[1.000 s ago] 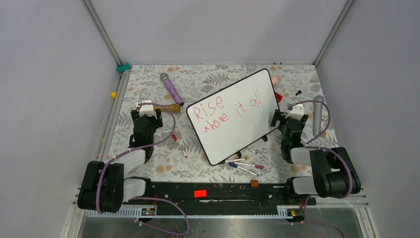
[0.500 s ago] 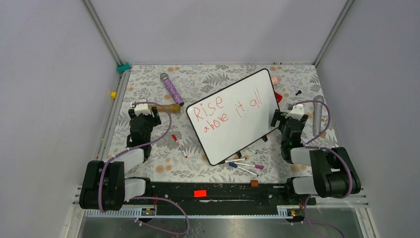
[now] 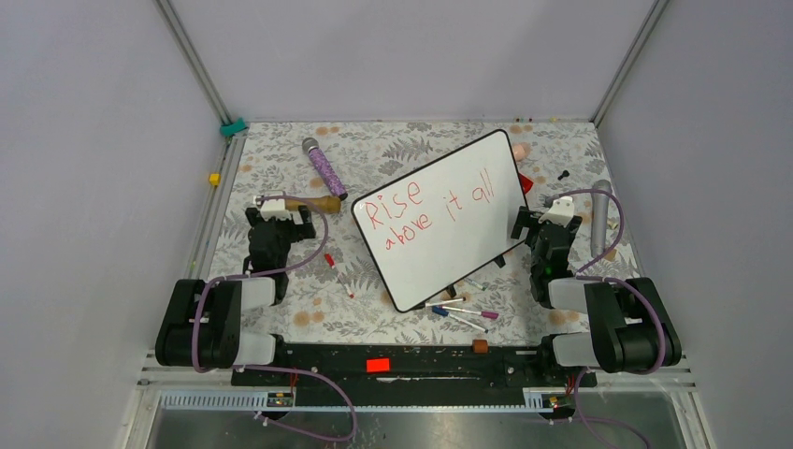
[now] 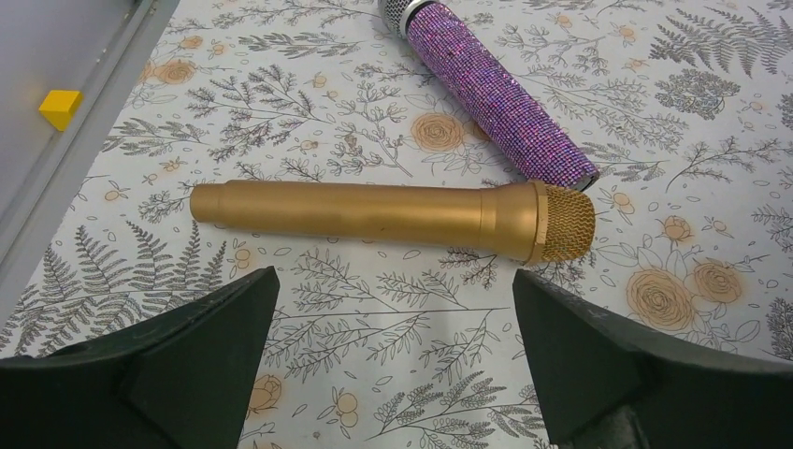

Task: Write a sentence on the whiteboard
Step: Reset both arms

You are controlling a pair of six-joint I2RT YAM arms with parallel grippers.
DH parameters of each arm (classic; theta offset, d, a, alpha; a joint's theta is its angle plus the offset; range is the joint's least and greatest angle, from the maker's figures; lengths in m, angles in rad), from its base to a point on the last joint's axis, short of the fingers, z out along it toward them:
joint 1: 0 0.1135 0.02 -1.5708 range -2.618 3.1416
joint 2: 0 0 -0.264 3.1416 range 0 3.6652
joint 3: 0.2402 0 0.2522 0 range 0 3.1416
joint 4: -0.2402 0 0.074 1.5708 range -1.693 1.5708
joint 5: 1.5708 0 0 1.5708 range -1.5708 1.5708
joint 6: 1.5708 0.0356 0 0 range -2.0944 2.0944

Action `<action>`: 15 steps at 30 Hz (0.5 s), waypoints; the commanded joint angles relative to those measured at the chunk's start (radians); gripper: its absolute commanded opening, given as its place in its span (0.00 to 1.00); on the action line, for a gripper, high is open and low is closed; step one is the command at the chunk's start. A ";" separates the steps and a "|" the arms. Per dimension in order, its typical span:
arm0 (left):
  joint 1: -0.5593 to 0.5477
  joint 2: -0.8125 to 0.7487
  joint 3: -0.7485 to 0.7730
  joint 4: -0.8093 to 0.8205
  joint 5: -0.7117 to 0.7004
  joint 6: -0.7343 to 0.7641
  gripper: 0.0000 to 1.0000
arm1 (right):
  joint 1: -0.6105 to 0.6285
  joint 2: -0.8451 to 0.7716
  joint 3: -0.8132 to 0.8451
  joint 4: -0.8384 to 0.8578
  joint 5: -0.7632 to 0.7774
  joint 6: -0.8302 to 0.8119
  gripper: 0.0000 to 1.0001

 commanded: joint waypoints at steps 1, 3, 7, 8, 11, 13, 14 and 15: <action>-0.004 -0.011 0.004 0.081 0.033 0.007 0.99 | 0.000 0.005 0.023 0.051 -0.010 0.007 0.99; -0.005 -0.012 0.004 0.077 0.031 0.007 0.99 | 0.000 0.004 0.023 0.051 -0.010 0.008 0.99; -0.007 -0.010 0.004 0.082 0.026 0.007 0.99 | 0.000 0.005 0.023 0.051 -0.010 0.007 0.99; -0.009 -0.012 0.002 0.083 0.021 0.009 0.99 | 0.000 0.005 0.023 0.051 -0.010 0.007 0.99; -0.018 -0.012 -0.001 0.087 0.006 0.013 0.99 | 0.000 0.005 0.023 0.051 -0.010 0.008 1.00; -0.031 -0.014 -0.006 0.096 -0.018 0.019 0.99 | 0.000 0.005 0.023 0.051 -0.010 0.006 1.00; -0.039 -0.014 -0.010 0.103 -0.033 0.023 0.99 | 0.000 0.005 0.023 0.051 -0.010 0.007 0.99; -0.045 -0.015 -0.014 0.110 -0.045 0.026 0.99 | 0.000 0.005 0.023 0.051 -0.010 0.007 0.99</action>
